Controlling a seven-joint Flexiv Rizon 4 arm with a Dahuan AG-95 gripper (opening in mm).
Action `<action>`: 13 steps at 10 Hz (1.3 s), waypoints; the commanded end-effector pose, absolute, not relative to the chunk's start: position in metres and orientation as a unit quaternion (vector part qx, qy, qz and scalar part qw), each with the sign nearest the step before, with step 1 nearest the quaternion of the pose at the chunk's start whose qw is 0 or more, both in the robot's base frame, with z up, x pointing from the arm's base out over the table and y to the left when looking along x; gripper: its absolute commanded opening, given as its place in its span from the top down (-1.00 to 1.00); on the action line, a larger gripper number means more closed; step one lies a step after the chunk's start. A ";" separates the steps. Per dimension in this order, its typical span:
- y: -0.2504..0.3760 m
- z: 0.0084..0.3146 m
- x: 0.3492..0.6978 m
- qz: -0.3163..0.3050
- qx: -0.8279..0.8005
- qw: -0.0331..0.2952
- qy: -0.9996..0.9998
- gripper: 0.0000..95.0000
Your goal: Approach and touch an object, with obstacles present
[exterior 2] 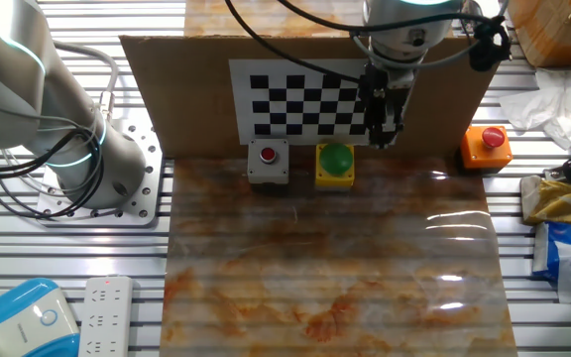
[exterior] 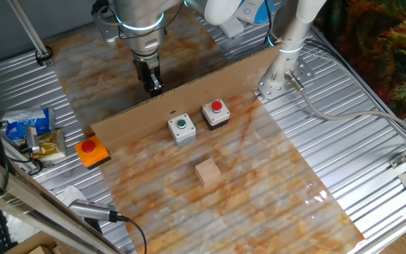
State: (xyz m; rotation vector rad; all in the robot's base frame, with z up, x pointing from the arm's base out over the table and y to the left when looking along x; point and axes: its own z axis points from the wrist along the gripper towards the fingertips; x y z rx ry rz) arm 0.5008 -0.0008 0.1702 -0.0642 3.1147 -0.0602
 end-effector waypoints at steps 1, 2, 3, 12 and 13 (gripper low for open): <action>-0.001 0.171 0.500 -0.020 -0.021 0.014 0.999 1.00; -0.001 0.171 0.500 -0.020 -0.021 0.014 0.999 1.00; -0.001 0.171 0.500 -0.020 -0.021 0.013 0.999 1.00; 0.001 0.193 0.492 -0.019 -0.012 0.007 1.000 1.00; 0.001 0.199 0.491 -0.019 -0.011 0.004 1.000 1.00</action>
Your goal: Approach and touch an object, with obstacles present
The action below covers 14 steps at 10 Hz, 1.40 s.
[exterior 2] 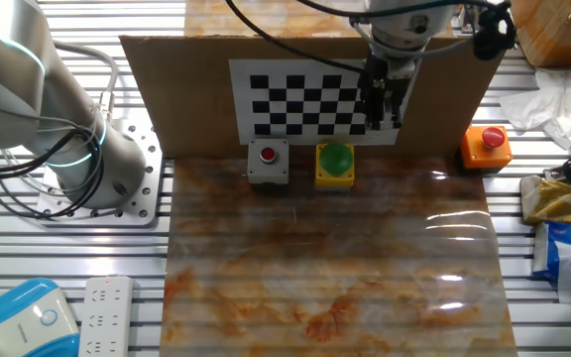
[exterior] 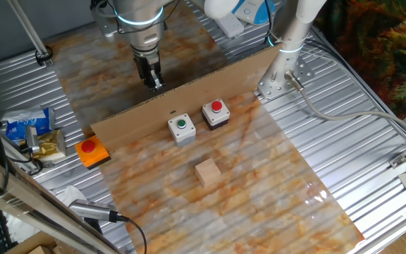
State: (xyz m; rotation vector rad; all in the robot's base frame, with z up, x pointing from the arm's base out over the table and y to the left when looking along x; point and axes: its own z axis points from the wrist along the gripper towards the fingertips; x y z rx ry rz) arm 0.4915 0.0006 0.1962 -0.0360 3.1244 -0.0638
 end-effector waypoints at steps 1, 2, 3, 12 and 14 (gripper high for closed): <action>-0.001 0.205 0.490 -0.019 -0.011 0.002 1.000 1.00; -0.002 0.209 0.489 -0.018 -0.012 0.001 1.000 1.00; -0.003 0.215 0.488 -0.019 -0.012 -0.002 1.000 1.00; 0.015 0.258 0.484 -0.019 0.001 -0.023 1.000 1.00; 0.023 0.266 0.484 -0.019 0.002 -0.031 0.999 1.00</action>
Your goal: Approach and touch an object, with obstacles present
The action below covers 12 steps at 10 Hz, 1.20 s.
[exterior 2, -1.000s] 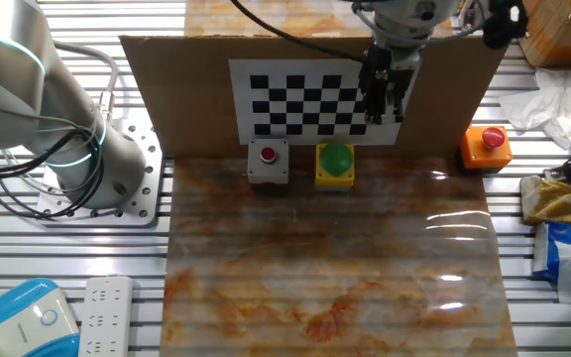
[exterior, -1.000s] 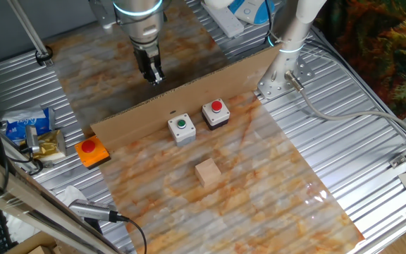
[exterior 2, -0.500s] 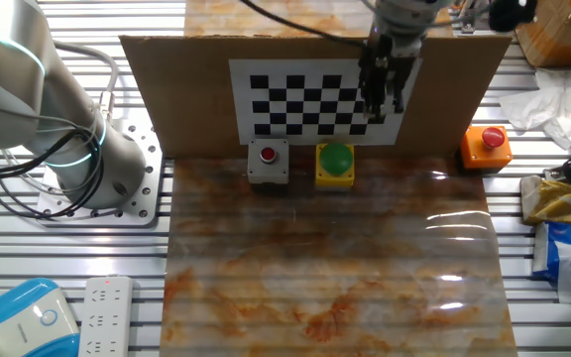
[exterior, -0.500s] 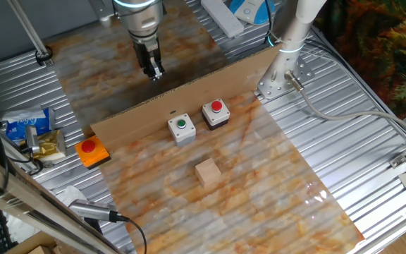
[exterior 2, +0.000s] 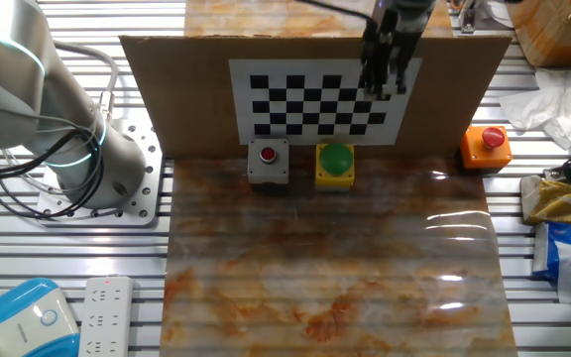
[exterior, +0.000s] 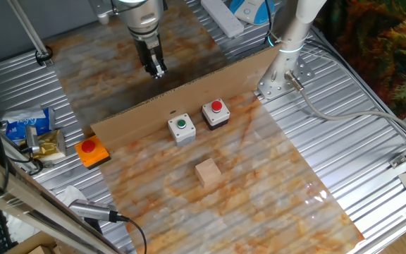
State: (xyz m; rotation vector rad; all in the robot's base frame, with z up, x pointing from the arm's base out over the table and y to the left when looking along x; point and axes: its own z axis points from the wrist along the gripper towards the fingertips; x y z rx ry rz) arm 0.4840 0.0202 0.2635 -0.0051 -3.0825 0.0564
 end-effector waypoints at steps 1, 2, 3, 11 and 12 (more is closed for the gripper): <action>0.026 0.270 0.482 0.018 -0.002 0.031 -0.999 1.00; 0.030 0.274 0.481 0.019 -0.004 0.035 -0.999 1.00; 0.033 0.276 0.480 0.019 -0.005 0.036 -0.999 1.00; 0.059 0.300 0.489 0.021 -0.021 0.054 -0.998 1.00; 0.063 0.303 0.492 0.022 -0.022 0.058 -0.998 1.00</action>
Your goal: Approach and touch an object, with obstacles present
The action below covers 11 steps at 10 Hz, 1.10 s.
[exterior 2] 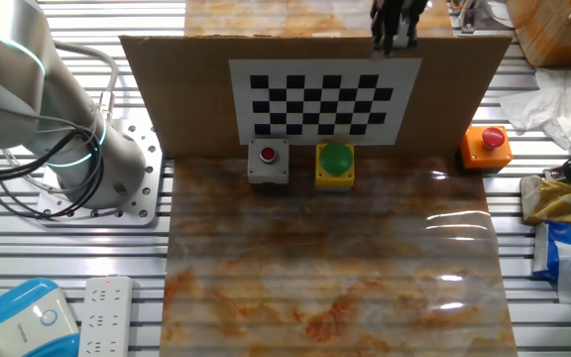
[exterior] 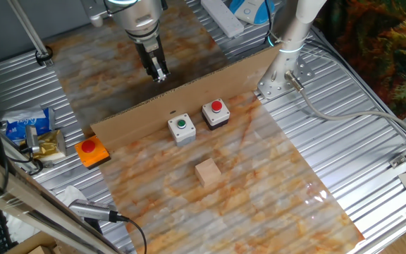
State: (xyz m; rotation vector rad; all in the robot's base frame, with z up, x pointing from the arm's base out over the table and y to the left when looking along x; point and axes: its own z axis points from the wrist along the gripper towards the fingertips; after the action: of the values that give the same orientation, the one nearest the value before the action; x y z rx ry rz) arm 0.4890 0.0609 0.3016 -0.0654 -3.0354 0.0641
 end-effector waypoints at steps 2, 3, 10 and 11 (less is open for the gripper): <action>0.071 0.309 0.497 0.022 -0.026 0.061 -0.998 1.00; 0.074 0.312 0.500 0.023 -0.028 0.063 -0.997 1.00; 0.097 0.321 0.516 0.022 -0.036 0.071 -0.997 1.00; 0.100 0.321 0.518 0.022 -0.038 0.071 -0.996 1.00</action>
State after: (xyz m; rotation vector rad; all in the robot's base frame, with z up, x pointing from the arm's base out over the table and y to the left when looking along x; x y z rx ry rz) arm 0.5194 0.1021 0.3214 -0.1164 -2.9933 0.0638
